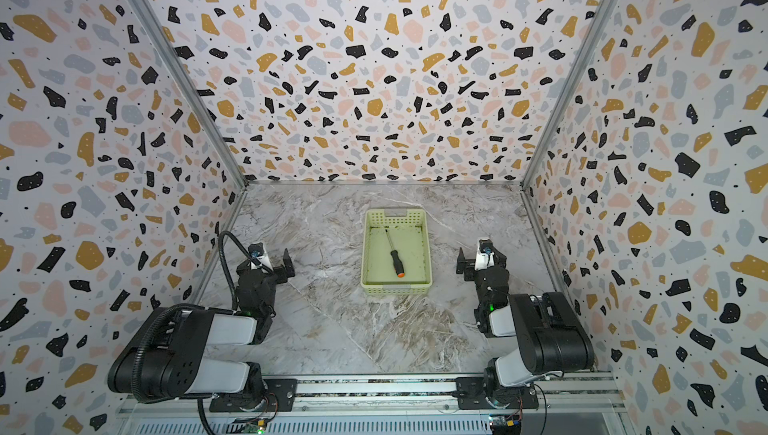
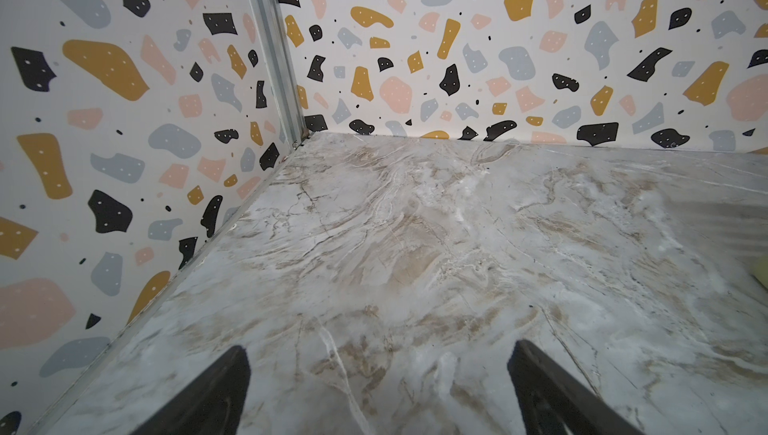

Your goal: Put the screwdriver in the bin

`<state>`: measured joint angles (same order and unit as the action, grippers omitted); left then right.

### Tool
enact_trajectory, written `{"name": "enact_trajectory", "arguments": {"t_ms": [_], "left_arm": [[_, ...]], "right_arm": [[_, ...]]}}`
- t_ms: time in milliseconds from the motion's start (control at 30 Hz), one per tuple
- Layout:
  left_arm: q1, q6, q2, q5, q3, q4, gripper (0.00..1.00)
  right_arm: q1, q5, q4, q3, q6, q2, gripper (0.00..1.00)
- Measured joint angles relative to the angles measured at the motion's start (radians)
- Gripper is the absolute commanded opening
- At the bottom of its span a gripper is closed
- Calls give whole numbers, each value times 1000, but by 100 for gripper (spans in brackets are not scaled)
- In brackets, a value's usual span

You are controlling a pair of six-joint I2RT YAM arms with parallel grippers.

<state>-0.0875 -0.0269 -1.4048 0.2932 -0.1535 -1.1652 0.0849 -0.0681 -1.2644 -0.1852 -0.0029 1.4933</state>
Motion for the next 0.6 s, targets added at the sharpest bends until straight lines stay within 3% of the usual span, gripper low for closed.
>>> {"name": "enact_trajectory", "arguments": {"t_ms": [267, 600], "left_arm": [[0, 19, 2, -64, 2, -5, 99], [1, 11, 2, -17, 1, -2, 100]], "right_arm": [[0, -15, 1, 0, -2, 0, 99], [0, -15, 1, 0, -2, 0, 99]]}}
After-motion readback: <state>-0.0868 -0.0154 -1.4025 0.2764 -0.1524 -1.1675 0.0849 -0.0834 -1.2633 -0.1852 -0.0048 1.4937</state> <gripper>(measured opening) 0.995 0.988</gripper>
